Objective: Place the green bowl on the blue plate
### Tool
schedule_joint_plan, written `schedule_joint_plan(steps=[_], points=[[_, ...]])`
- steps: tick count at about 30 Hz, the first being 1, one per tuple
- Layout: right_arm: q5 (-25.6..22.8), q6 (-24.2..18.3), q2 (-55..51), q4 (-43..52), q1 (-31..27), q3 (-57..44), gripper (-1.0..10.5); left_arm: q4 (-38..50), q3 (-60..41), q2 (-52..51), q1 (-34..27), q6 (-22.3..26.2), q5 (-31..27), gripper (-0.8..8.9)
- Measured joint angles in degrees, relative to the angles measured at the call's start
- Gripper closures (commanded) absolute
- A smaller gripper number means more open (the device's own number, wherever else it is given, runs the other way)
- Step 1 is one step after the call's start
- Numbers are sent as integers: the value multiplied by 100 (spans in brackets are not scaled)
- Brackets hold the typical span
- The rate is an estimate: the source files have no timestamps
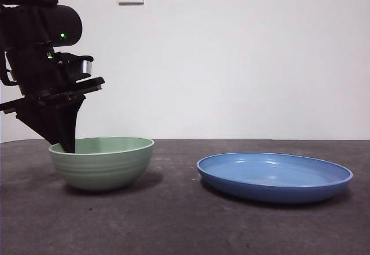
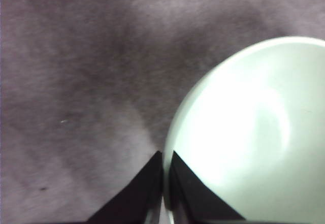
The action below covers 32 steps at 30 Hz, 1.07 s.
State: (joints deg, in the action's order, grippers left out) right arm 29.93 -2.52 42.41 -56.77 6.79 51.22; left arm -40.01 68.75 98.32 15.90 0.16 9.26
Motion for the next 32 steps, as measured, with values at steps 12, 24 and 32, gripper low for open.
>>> schedule_joint_plan(steps=[12,24,32], points=[[0,0,0,48,0,0,556,9,234,-31,37,-330,-26,797],[-319,107,0,50,0,0,556,-354,1329,-315,1043,-682,107,797],[-319,168,-2,68,0,0,556,297,1427,-140,1788,-999,133,797]])
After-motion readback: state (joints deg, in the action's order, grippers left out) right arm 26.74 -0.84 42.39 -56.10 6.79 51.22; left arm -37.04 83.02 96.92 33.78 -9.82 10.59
